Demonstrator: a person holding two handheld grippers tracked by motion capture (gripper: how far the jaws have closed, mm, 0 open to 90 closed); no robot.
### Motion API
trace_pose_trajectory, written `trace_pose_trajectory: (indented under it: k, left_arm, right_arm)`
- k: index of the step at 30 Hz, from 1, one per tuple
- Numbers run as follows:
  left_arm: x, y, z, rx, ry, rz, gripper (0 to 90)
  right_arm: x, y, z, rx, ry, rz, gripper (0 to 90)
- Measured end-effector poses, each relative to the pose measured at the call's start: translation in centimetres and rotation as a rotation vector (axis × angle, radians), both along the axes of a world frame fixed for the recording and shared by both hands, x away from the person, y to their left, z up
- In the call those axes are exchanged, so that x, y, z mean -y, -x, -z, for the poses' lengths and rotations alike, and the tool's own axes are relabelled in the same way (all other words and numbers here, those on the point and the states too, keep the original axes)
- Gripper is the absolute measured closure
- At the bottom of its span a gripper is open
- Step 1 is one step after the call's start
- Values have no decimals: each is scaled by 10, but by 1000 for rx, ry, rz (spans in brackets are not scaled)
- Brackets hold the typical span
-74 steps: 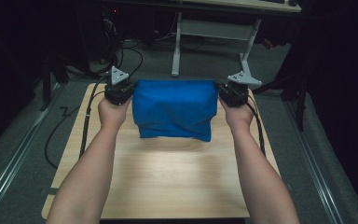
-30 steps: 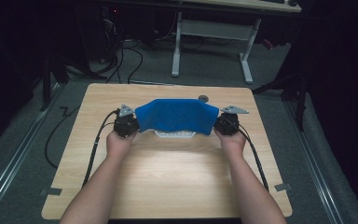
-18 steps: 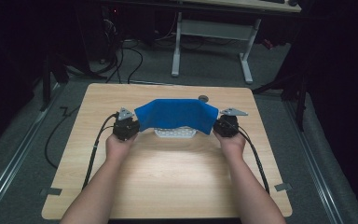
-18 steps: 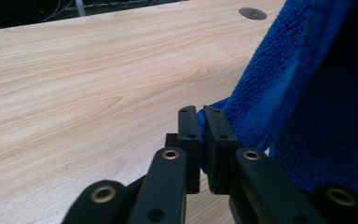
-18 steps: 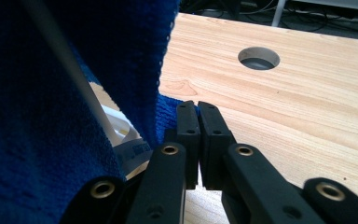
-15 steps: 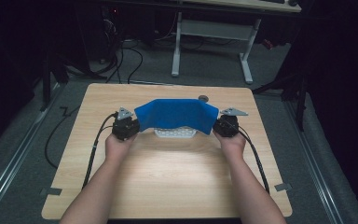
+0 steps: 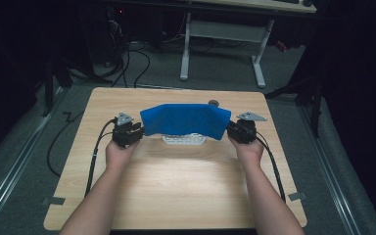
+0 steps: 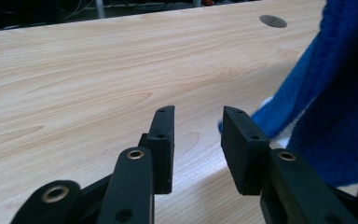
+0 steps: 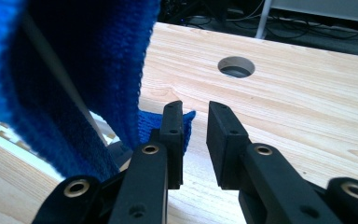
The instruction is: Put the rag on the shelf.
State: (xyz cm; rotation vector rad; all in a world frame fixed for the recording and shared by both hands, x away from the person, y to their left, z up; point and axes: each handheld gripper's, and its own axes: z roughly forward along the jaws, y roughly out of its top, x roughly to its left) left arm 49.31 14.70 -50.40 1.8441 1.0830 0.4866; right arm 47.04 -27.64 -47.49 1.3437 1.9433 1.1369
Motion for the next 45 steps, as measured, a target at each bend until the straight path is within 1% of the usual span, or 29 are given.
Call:
trace_pose_trajectory:
  k: [2, 5, 7, 9, 11, 12, 16, 19, 21, 22, 24, 26, 29, 30, 31, 32, 33, 35, 36, 37, 38, 39, 41, 42, 44, 45]
  left_arm:
    - [-3, 1, -1, 4, -1, -10, 639]
    - [-7, 2, -3, 9, 0, -22, 626]
    - [-10, 2, -4, 9, -7, -26, 621]
    - [-13, 3, -6, 13, -10, -32, 618]
    - [-16, 4, -8, 17, -14, -37, 616]
    - [-17, 5, -9, 18, -18, -39, 615]
    - [-23, 6, -11, 25, -22, -48, 612]
    - [-28, 8, -11, 25, -25, -60, 611]
    - [-31, 9, -11, 13, -32, -62, 607]
    - [-33, 11, -12, 12, -39, -62, 605]
    - [-36, 14, -12, 26, -33, -67, 604]
    - [-39, 17, -13, 29, -29, -71, 599]
    - [-45, 23, -12, 36, -41, -91, 583]
    - [-47, 26, -12, 37, -41, -100, 576]
    - [-49, 29, -13, 38, -40, -108, 565]
    - [-51, 33, -13, 37, -39, -116, 554]
    - [-52, 37, -13, 36, -35, -122, 542]
    - [-53, 46, -12, 35, -43, -121, 528]
    - [-52, 52, -11, 34, -54, -116, 525]
    - [-52, 59, -10, 35, -65, -113, 519]
    - [-51, 66, -8, 29, -70, -108, 508]
    - [-50, 72, -7, 18, -72, -101, 497]
    - [-48, 84, -4, 13, -67, -87, 484]
    - [-47, 91, -3, 17, -69, -79, 478]
    - [-42, 105, -1, 18, -78, -65, 467]
    - [-40, 112, 0, 18, -71, -59, 463]
  right_arm:
    - [1, 1, -1, -1, 0, 8, 756]
    - [5, 3, -3, 12, -5, 12, 739]
    - [8, 4, -3, 10, 0, 15, 722]
    - [12, 6, -3, 9, -6, 28, 712]
    - [15, 7, -3, 8, 5, 38, 702]
    - [16, 8, -3, 2, 1, 43, 698]
    - [23, 11, -6, 9, 13, 50, 684]
    - [27, 14, -9, 12, 14, 56, 673]
    - [29, 17, -11, 21, 19, 56, 666]
    - [30, 19, -11, 34, 17, 57, 666]
    - [33, 22, -11, 36, 20, 60, 660]
    - [35, 26, -11, 31, 28, 65, 643]
    - [38, 33, -11, 24, 44, 69, 621]
    - [39, 34, -12, 29, 49, 70, 619]
    - [39, 38, -13, 48, 42, 67, 619]
    - [40, 42, -13, 50, 38, 66, 614]
    - [40, 45, -14, 42, 42, 65, 600]
    - [39, 53, -16, 42, 59, 60, 577]
    - [39, 56, -17, 50, 61, 55, 571]
    - [39, 61, -18, 66, 55, 51, 567]
    - [38, 68, -19, 71, 54, 48, 554]
    - [37, 73, -19, 59, 60, 46, 536]
    - [33, 86, -18, 77, 65, 28, 521]
    - [31, 90, -18, 74, 71, 21, 507]
    - [25, 104, -16, 83, 96, 1, 480]
    - [22, 111, -14, 89, 107, -6, 466]
